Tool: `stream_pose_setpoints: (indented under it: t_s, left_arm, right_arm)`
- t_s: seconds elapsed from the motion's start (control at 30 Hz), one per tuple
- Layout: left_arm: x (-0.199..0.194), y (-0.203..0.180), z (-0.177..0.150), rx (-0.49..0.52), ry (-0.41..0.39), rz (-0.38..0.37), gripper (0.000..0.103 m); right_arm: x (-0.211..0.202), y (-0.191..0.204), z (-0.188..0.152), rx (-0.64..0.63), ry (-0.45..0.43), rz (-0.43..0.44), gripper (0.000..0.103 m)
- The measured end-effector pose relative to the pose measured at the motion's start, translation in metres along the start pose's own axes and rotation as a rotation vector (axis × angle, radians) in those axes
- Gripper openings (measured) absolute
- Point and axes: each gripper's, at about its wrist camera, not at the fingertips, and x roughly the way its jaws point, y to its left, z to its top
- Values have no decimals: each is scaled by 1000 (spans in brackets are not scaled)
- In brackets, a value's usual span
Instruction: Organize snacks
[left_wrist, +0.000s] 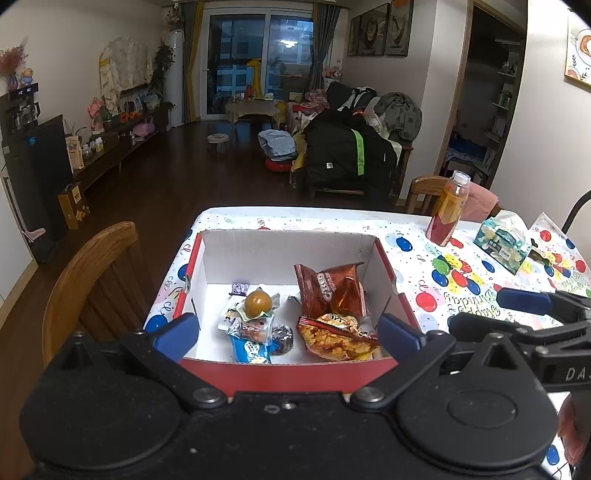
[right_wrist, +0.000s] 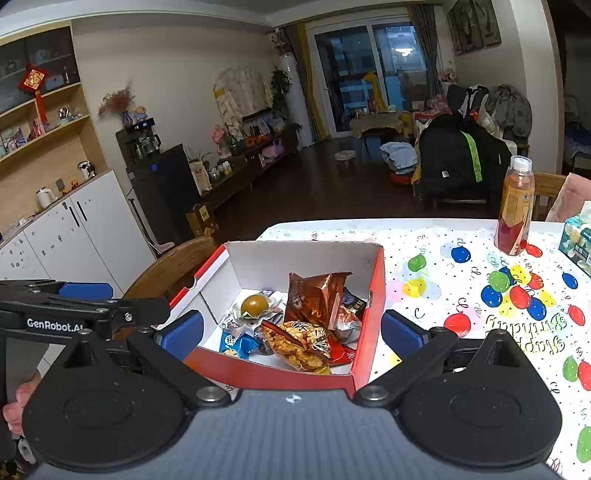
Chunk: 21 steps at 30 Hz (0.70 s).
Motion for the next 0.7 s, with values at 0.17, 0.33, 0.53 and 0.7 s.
stream_pose_setpoints:
  t_s: [0.17, 0.33, 0.53, 0.7]
  left_arm:
    - [-2, 2, 0, -16, -4, 4, 103]
    - [-3, 4, 1, -26, -7, -5, 103]
    - [-5, 3, 1, -25, -13, -7, 103]
    - [-7, 3, 1, -19, -16, -14, 103]
  right_arm:
    - [-2, 8, -1, -46, -12, -51, 103]
    - [-1, 8, 2, -33, -10, -65, 103]
    - [-1, 4, 7, -6, -16, -74, 103]
    - [0, 3, 7, -5, -18, -76, 103]
